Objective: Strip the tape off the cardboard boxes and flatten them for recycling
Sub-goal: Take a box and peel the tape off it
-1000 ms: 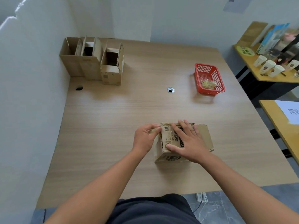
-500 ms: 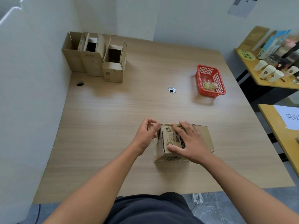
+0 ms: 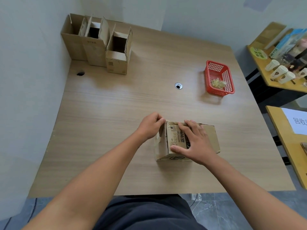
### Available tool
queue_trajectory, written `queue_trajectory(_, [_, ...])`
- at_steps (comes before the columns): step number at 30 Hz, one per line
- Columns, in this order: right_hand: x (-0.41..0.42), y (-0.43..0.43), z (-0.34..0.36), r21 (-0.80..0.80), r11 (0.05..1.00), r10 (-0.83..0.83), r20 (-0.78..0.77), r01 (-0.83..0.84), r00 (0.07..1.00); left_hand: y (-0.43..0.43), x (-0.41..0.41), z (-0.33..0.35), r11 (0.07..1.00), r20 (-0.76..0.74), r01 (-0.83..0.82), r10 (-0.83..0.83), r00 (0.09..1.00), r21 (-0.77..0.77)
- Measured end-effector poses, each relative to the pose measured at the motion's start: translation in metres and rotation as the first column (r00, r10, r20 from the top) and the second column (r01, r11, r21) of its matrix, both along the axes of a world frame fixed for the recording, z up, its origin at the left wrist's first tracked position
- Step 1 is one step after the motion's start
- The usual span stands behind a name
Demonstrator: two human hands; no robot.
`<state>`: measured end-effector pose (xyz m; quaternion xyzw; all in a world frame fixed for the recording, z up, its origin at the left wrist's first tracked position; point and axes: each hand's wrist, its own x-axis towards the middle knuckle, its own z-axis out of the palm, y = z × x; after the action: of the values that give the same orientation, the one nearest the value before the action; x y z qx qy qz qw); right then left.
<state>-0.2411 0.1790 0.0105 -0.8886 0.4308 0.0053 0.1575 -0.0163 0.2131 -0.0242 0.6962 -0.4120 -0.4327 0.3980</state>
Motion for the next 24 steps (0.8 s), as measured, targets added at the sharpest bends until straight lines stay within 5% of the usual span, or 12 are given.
queue_trajectory(6, [0.003,-0.002,0.004,0.011,1.0,-0.003,0.003,0.003,1.0,-0.011,-0.002,0.0,0.973,-0.336,-0.085,0.156,0.929,0.216])
queue_trajectory(10, [0.005,-0.001,0.004,-0.004,1.0,0.007,0.01,-0.006,1.0,0.002,-0.013,-0.007,0.87,-0.604,-0.321,0.491,0.628,0.374])
queue_trajectory(14, [0.0,0.001,0.003,0.025,1.0,0.005,0.046,-0.006,0.999,0.021,-0.014,-0.009,0.814,-0.758,-0.382,0.563,0.33,0.438])
queue_trajectory(18, [0.0,0.001,0.007,0.045,0.999,-0.002,0.062,0.0,0.998,0.031,-0.012,-0.014,0.88,-0.824,-0.388,0.422,0.379,0.273])
queue_trajectory(24, [0.023,0.004,0.014,-0.011,0.991,-0.134,0.09,0.135,0.987,0.052,-0.031,-0.03,0.95,-0.644,-0.308,0.198,0.739,-0.061])
